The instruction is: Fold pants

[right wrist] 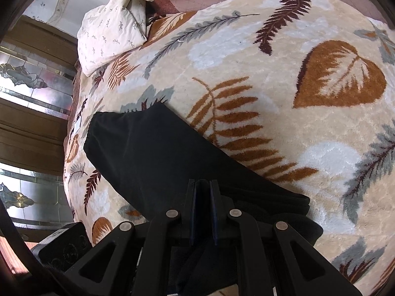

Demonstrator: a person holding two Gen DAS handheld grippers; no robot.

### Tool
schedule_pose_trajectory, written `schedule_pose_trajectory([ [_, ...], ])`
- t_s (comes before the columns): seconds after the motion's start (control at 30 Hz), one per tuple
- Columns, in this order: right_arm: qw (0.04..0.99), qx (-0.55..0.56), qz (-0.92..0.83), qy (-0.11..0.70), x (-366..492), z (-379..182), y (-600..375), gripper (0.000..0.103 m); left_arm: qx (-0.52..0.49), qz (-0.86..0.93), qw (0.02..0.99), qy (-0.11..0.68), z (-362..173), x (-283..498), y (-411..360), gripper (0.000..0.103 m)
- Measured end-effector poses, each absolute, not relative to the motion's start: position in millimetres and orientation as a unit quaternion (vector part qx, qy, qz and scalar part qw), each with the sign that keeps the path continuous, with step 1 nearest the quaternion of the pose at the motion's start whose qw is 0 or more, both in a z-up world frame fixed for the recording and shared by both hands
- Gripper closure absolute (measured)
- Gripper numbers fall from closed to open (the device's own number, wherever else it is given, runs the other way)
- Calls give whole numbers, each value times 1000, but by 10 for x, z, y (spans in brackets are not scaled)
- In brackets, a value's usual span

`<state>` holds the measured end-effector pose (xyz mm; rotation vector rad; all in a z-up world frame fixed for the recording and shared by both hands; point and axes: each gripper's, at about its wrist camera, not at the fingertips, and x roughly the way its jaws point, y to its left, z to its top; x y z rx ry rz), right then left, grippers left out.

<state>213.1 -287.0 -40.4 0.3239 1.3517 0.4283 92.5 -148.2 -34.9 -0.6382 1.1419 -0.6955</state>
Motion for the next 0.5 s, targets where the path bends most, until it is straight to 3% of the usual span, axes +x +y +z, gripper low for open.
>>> schedule_pose_trajectory([
  [0.03, 747, 147, 196, 619, 2132, -407, -2867, 93, -284, -318, 743, 517, -353, 940, -1509, 72],
  [0.5, 741, 140, 204, 624, 2153, -407, -2852, 93, -201, -264, 794, 509, -320, 718, -1271, 71],
])
